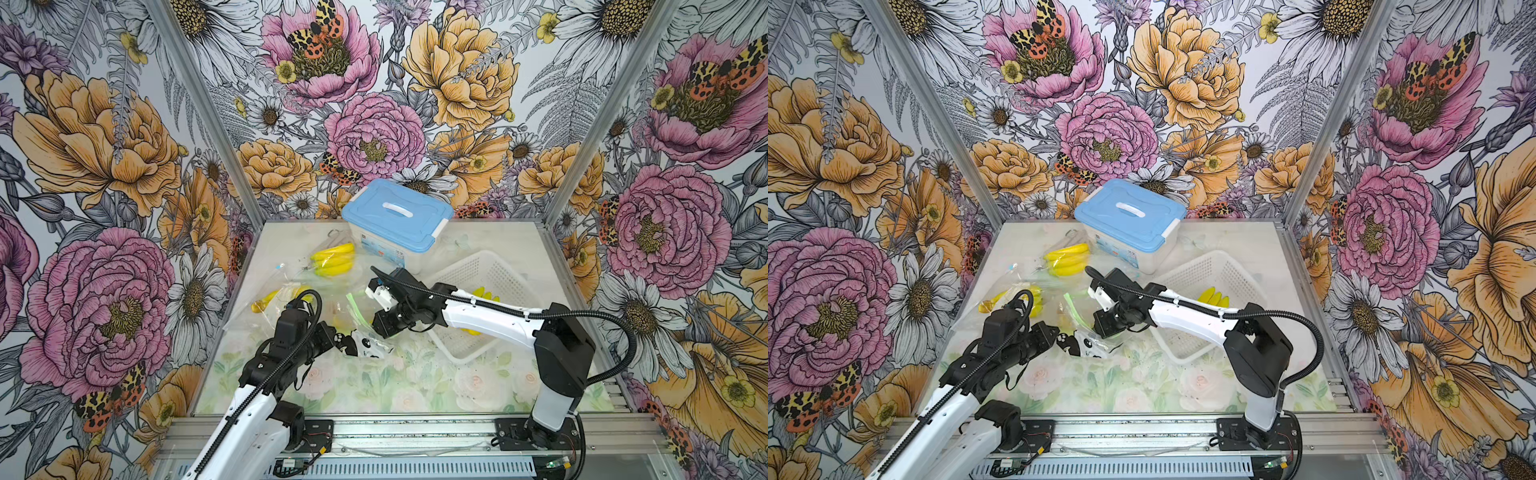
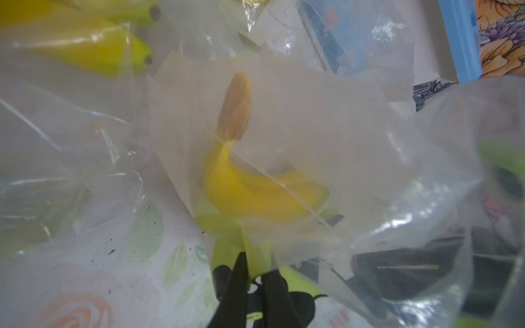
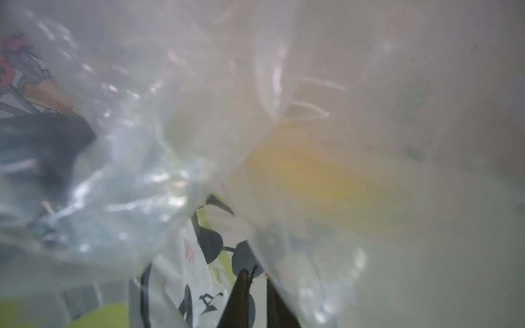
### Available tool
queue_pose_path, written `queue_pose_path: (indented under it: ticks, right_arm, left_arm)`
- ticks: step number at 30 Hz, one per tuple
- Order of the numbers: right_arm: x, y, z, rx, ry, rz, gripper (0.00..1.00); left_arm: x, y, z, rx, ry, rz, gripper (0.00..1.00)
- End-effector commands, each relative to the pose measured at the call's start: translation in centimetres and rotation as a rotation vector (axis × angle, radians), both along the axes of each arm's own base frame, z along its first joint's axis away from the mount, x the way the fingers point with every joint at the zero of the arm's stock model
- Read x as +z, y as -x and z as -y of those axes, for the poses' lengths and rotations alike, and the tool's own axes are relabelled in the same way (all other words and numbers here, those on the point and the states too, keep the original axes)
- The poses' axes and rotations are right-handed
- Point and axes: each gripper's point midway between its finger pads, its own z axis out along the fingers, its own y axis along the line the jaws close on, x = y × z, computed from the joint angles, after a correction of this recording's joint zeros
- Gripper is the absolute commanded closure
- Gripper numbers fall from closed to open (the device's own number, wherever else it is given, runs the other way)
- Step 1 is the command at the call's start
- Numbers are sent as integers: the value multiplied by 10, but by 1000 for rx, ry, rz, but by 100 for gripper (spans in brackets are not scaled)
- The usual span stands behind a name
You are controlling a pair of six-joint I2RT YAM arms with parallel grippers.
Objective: Open the zip-top bag and take out the banana
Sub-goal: Adjust the zipper food storage bag at the center of the board.
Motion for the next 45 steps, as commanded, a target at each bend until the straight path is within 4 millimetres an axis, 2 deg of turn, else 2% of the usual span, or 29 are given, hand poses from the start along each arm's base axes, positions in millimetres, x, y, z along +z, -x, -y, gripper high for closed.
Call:
queue_pose_path:
  ticks: [1, 4, 5, 8, 11, 14, 17, 22, 27, 33, 37, 41, 45]
  right_arm:
    - [-32, -11, 14, -69, 89, 67, 84]
    - [-52, -14, 33, -103, 167, 113, 85]
    - [-58, -16, 40, -123, 195, 126, 84]
    - [-65, -19, 50, -145, 226, 161, 84]
    - [-62, -25, 52, -163, 222, 195, 82]
    - [-50, -30, 53, -178, 193, 243, 78]
    - [-38, -36, 53, -185, 163, 295, 70]
    - [-15, -40, 49, -187, 93, 337, 65]
    - [2, -46, 37, -190, 18, 316, 57]
    - [-2, -47, 30, -187, 11, 288, 55]
    - [-6, -47, 33, -191, 20, 283, 55]
    - [-16, -44, 34, -180, 33, 258, 56]
    - [-37, -38, 38, -162, 71, 231, 60]
  left_arm:
    - [14, 1, -7, 92, 69, 1, 75]
    - [29, 2, -18, 143, 84, 9, 46]
    - [35, 1, -20, 154, 96, 14, 41]
    - [48, -5, -25, 179, 122, 28, 35]
    - [51, -13, -29, 186, 104, 12, 31]
    - [48, -25, -25, 152, 81, -15, 29]
    - [36, -37, -20, 130, 73, -48, 28]
    - [17, -49, -19, 139, 69, -73, 28]
    - [13, -65, -16, 150, 98, -59, 27]
    - [1, -89, -12, 128, 78, -76, 25]
    - [-7, -103, -8, 87, 19, -99, 25]
    - [-9, -119, -6, 65, -10, -100, 25]
    - [-7, -135, 0, 34, -31, -100, 25]
